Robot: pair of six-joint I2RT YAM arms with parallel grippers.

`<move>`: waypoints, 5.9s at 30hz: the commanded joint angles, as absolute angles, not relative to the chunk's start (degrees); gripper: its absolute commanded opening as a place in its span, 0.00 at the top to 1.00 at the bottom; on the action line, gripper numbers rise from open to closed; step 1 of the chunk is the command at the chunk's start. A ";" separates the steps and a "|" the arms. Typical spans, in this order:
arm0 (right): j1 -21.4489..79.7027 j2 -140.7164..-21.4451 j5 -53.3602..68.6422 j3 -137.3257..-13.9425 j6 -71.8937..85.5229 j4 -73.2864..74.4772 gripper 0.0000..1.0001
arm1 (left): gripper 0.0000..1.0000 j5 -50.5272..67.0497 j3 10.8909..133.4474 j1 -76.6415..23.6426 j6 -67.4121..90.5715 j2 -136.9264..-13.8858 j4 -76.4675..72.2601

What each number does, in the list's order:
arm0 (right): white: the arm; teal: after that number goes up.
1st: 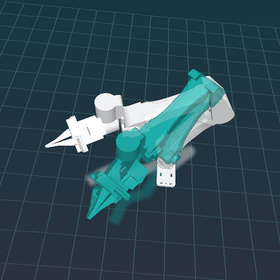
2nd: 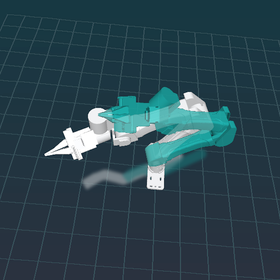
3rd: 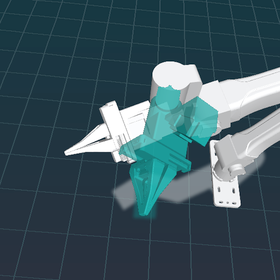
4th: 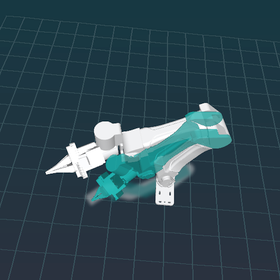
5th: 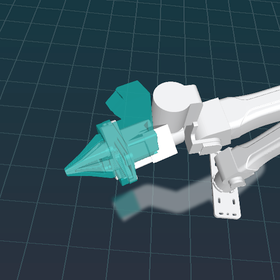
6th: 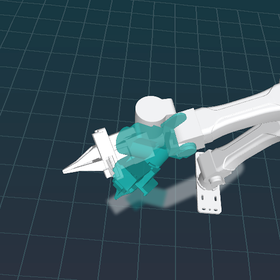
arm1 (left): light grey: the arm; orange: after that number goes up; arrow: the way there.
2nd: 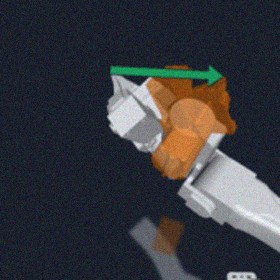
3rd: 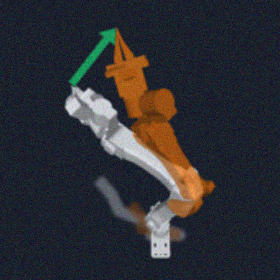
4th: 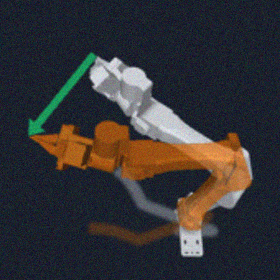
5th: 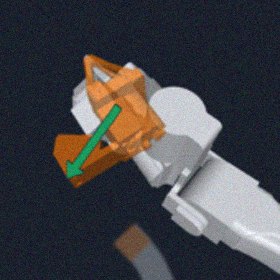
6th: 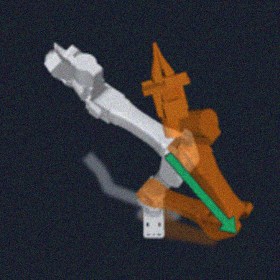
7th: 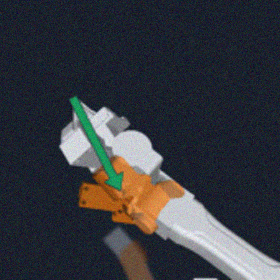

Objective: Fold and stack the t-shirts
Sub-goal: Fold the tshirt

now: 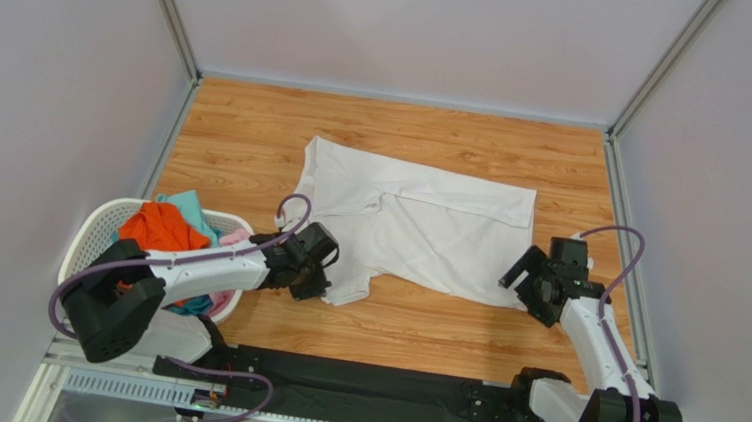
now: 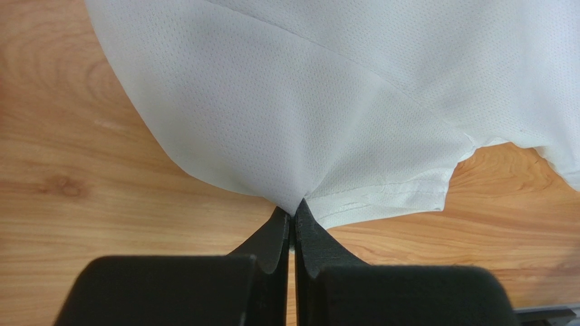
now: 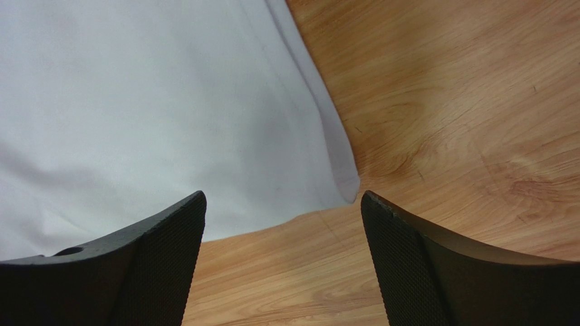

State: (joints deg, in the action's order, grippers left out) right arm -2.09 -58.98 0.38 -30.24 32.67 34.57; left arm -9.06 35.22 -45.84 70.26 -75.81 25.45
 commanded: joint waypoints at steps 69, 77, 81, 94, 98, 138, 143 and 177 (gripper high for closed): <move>-3.34 -89.38 2.11 -60.73 32.17 33.49 0.99 | 1.00 -10.72 79.45 -28.04 49.40 -99.22 42.10; -4.22 -99.65 -0.09 -68.63 32.70 32.34 0.93 | 0.88 -11.07 87.00 -25.67 47.46 -107.92 41.49; -4.31 -100.02 -4.92 -71.54 31.99 33.92 0.69 | 0.39 -10.89 92.10 -24.43 45.70 -110.47 41.74; -1.50 -74.39 5.17 -55.31 28.57 34.90 0.00 | 0.00 -0.44 70.59 -26.01 46.75 -94.13 32.53; -1.14 -68.57 8.78 -49.67 27.34 34.54 0.00 | 0.00 2.89 69.96 -27.77 47.29 -96.15 29.02; -1.23 -68.53 9.92 -56.42 21.01 39.56 0.00 | 0.00 -7.82 94.68 -24.26 40.25 -106.63 32.77; -1.06 -79.26 10.63 -63.18 20.39 36.47 0.00 | 0.00 -11.68 78.24 -27.24 44.65 -93.44 32.26; 31.70 -69.47 11.43 -26.82 42.08 26.19 0.00 | 0.00 2.97 130.58 -28.30 36.39 -143.69 55.89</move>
